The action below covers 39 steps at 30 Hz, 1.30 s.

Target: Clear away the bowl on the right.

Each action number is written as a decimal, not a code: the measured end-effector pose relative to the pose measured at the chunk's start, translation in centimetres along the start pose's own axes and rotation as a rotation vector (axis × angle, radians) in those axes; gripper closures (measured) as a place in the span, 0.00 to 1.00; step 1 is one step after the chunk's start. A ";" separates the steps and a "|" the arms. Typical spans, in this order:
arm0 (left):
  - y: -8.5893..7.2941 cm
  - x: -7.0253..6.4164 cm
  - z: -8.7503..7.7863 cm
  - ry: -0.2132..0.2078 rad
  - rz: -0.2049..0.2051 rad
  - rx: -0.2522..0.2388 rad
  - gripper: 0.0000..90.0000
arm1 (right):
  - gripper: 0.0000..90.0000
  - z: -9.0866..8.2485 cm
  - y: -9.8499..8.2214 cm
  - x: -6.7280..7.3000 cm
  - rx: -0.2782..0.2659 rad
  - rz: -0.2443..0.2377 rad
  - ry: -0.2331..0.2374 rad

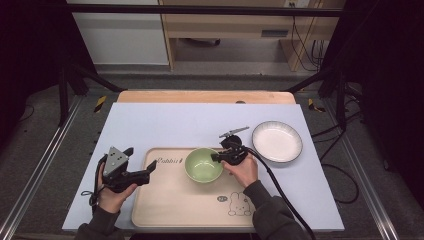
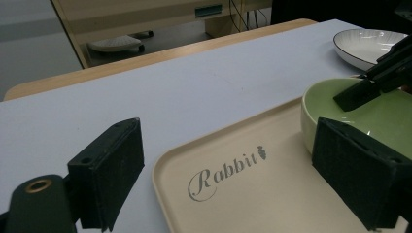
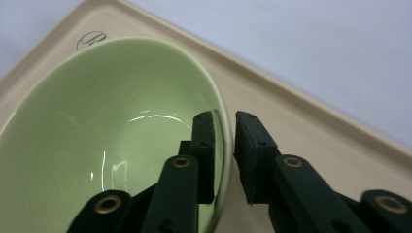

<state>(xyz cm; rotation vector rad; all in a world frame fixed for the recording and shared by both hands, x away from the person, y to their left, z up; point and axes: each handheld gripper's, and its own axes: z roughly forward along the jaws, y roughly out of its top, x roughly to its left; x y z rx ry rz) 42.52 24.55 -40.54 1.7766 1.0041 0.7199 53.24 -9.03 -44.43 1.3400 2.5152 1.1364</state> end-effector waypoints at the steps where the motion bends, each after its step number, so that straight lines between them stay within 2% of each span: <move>1: 0.0 0.0 0.0 0.000 -0.003 -0.001 0.13 | 0.84 -0.2 0.0 0.0 -0.007 -0.010 -0.005; 10: 0.0 0.0 -0.1 0.001 -0.003 -0.006 0.13 | 0.58 -2.8 0.4 0.2 -0.106 -0.073 -0.052; 15: 0.0 0.1 -0.1 0.003 -0.005 -0.005 0.13 | 0.46 -4.4 0.5 0.6 -0.185 -0.123 -0.096; 19: 0.0 0.2 -0.2 0.004 -0.008 -0.006 0.13 | 0.37 -5.6 0.5 0.9 -0.232 -0.122 -0.086; 26: 0.0 0.4 -0.3 0.010 -0.016 -0.011 0.12 | 0.23 -7.2 0.3 1.3 -0.294 -0.166 -0.101; 31: 0.0 0.7 -0.4 0.016 -0.025 -0.014 0.12 | 0.17 -8.3 0.0 1.7 -0.336 -0.199 -0.117; 33: 0.0 0.7 -0.5 0.017 -0.029 -0.014 0.12 | 0.17 -8.8 -0.3 1.8 -0.383 -0.206 -0.118; 34: 0.0 0.7 -0.5 0.017 -0.030 -0.014 0.12 | 0.17 -9.0 -0.5 1.8 -0.414 -0.200 -0.116; 36: -0.1 0.8 -0.5 0.015 -0.033 -0.016 0.12 | 0.17 -9.6 -0.8 1.6 -0.405 -0.195 -0.118; 39: -0.1 0.8 -0.5 0.017 -0.035 -0.014 0.12 | 0.17 -10.4 -1.5 1.3 -0.442 -0.181 -0.125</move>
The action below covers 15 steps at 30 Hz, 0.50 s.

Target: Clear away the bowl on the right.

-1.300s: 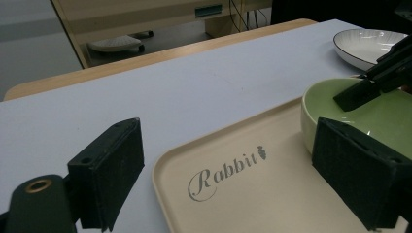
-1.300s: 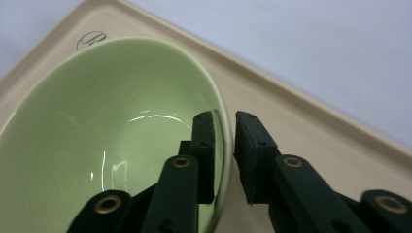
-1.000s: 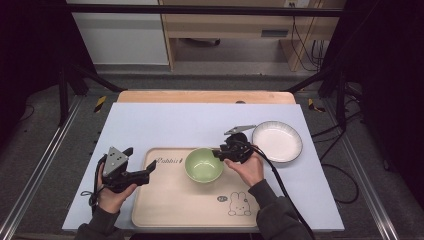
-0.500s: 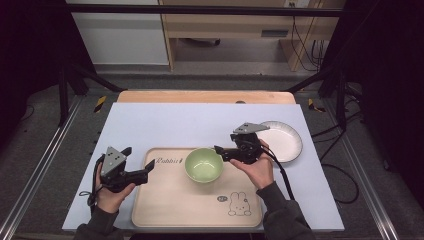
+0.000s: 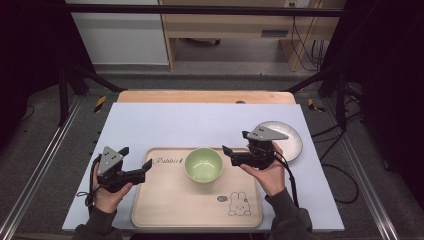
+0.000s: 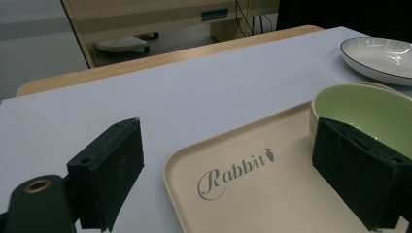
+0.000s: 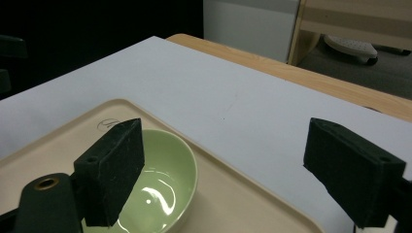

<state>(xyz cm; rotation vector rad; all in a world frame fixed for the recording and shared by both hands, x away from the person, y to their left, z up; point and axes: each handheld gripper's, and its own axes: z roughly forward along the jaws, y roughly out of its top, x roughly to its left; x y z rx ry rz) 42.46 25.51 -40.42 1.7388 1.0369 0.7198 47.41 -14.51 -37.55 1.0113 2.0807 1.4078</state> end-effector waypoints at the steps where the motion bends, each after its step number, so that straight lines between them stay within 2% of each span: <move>1: 0.0 0.0 0.0 0.001 0.000 0.001 0.12 | 0.17 -0.3 -0.2 -0.2 -0.001 0.003 0.000; 8: -0.2 0.3 -0.1 0.010 -0.005 0.001 0.12 | 0.14 -2.3 -1.6 -1.1 -0.037 0.013 -0.054; 15: -0.8 0.5 0.1 0.014 -0.007 0.016 0.13 | 0.14 -3.7 -3.8 -1.8 -0.020 0.013 -0.100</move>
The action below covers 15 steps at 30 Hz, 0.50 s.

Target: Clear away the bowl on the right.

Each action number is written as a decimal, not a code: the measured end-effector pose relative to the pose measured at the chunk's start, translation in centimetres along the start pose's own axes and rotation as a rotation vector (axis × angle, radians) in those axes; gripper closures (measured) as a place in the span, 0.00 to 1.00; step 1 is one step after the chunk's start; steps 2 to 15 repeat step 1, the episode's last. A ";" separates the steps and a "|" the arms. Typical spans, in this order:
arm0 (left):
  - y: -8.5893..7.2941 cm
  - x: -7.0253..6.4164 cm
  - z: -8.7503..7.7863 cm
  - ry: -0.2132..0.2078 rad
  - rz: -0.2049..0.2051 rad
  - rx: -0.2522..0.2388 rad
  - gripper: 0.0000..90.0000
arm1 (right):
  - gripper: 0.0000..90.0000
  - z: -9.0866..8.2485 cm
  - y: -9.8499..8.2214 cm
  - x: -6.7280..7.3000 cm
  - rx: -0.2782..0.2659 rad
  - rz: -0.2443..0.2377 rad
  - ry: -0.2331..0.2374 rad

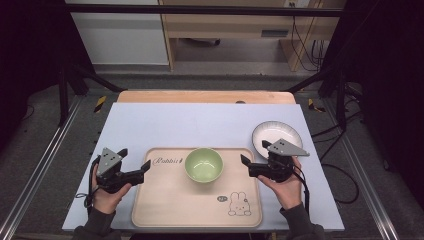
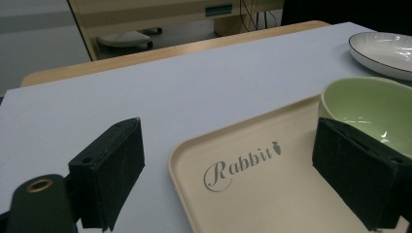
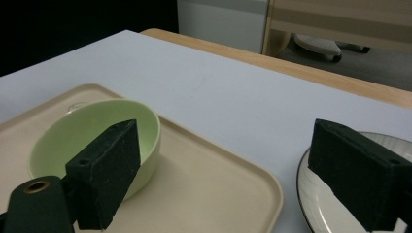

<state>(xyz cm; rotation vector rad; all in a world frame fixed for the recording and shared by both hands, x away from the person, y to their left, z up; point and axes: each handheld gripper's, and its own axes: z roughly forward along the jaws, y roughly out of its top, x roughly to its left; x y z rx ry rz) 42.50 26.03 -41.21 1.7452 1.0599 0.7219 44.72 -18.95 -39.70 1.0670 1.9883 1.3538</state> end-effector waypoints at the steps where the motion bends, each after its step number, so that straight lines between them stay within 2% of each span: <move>1: -0.1 0.0 0.0 0.000 0.000 0.003 0.13 | 0.14 -0.2 -0.3 -0.1 0.000 0.001 -0.006; 15: -0.1 0.0 0.0 0.000 0.000 0.003 0.13 | 0.14 -0.2 -0.3 -0.1 0.000 0.001 -0.006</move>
